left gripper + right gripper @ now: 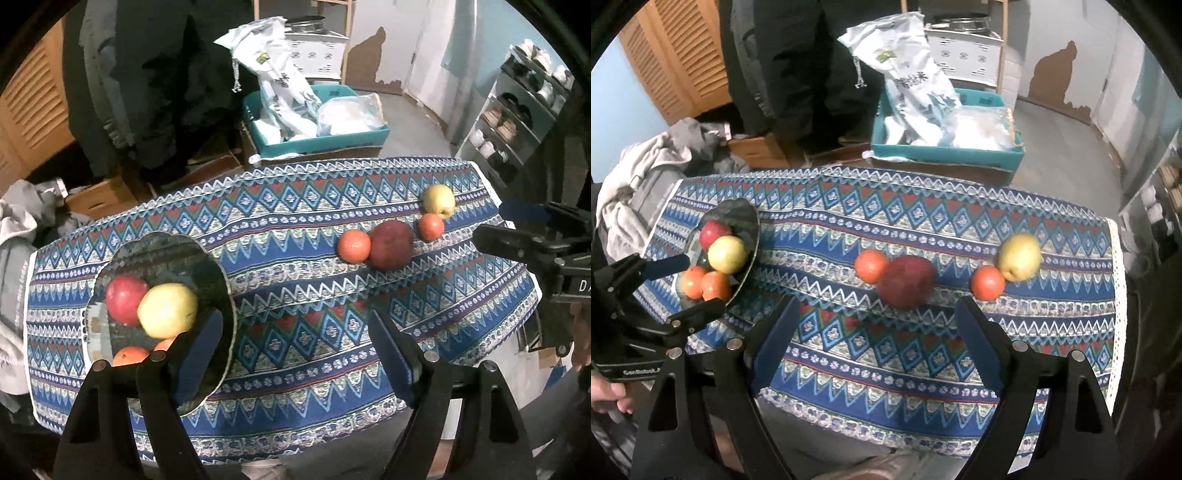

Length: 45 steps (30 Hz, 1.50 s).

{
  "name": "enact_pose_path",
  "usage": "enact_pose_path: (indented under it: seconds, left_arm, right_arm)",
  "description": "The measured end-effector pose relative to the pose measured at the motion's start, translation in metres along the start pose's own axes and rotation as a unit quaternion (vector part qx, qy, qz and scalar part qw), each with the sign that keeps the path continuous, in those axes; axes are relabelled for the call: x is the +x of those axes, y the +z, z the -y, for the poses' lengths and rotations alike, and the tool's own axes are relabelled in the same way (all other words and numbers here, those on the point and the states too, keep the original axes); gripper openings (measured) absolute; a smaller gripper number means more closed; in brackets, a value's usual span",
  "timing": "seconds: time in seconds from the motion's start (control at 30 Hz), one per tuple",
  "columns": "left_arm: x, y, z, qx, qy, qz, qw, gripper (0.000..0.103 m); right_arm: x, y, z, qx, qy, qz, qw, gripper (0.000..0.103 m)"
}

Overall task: Organize fruits
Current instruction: 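Move both open tools away from the bowl over the remaining fruit, then grasp an orange with the left tool while the right tool grasps a red apple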

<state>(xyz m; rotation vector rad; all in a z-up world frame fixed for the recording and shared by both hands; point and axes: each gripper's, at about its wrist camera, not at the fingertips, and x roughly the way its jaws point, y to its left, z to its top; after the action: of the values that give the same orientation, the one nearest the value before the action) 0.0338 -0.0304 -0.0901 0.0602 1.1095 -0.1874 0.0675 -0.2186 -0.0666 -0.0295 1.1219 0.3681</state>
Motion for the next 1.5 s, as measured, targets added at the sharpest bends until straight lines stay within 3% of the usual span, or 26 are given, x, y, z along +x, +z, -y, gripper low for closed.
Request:
enact_pose_path:
  seconds: [0.47,0.77,1.5]
  left_arm:
    - [0.028,0.011,0.016,0.022,0.006,-0.007,0.9997,0.083]
    - [0.064,0.028,-0.002,-0.015,-0.011,-0.024,0.9995,0.083]
    - [0.139,0.046,-0.007,-0.028,-0.023,-0.082,0.9960,0.083]
  right_arm:
    - [0.023,-0.004,0.030,0.042,0.009,-0.017,0.999,0.086]
    - [0.074,0.001,0.044,0.080,0.040,-0.055,0.995,0.086]
    - [0.171,0.009,0.050,0.056,0.075,-0.120,0.988,0.086]
